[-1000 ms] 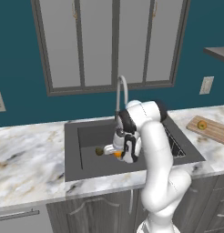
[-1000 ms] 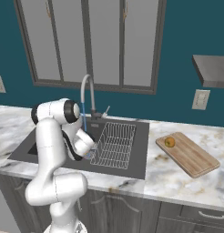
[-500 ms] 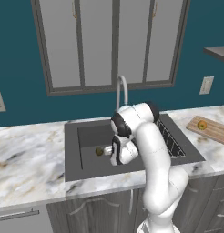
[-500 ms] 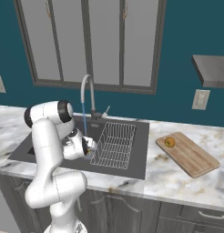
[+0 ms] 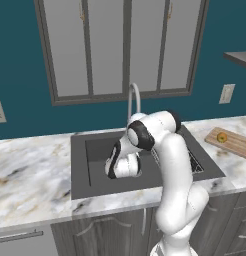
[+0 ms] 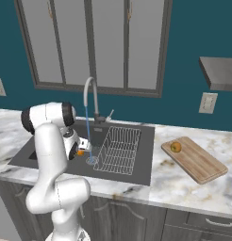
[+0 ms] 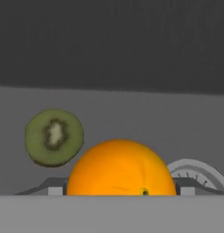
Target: Pick the apple, orange, kiwi from the sink and place them on the cutting board to airdry. Then turn off the sink faucet.
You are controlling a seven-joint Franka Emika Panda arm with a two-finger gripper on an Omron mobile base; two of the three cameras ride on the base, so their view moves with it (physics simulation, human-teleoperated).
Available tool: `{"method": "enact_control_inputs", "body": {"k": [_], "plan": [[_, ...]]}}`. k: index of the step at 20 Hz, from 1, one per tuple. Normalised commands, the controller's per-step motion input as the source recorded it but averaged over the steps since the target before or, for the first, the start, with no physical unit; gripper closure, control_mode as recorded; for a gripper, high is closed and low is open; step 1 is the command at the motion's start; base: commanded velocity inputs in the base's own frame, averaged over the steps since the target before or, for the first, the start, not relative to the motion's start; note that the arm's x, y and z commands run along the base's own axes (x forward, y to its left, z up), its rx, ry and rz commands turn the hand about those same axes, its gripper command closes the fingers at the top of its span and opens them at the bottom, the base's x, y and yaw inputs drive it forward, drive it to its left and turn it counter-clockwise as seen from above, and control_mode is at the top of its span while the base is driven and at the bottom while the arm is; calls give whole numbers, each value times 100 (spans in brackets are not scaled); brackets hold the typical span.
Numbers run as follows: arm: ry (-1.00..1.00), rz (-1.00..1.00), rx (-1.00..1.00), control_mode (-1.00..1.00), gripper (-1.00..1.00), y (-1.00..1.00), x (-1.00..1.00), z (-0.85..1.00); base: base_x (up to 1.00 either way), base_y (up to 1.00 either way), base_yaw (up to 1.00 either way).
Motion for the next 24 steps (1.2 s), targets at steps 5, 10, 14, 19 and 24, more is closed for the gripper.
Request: {"method": "enact_control_inputs", "body": {"k": [5,10,14,19,24], "plan": [[0,9,6,-100,100,0,-4,56,0,0,0],[-5,8,0,-100,100,6,-17,49,0,0,0],[0,6,0,-100,100,20,-19,53,0,0,0],[-1,3,-1,-100,100,20,-35,59,0,0,0],[0,0,0,-100,100,9,-32,77,0,0,0]]}}
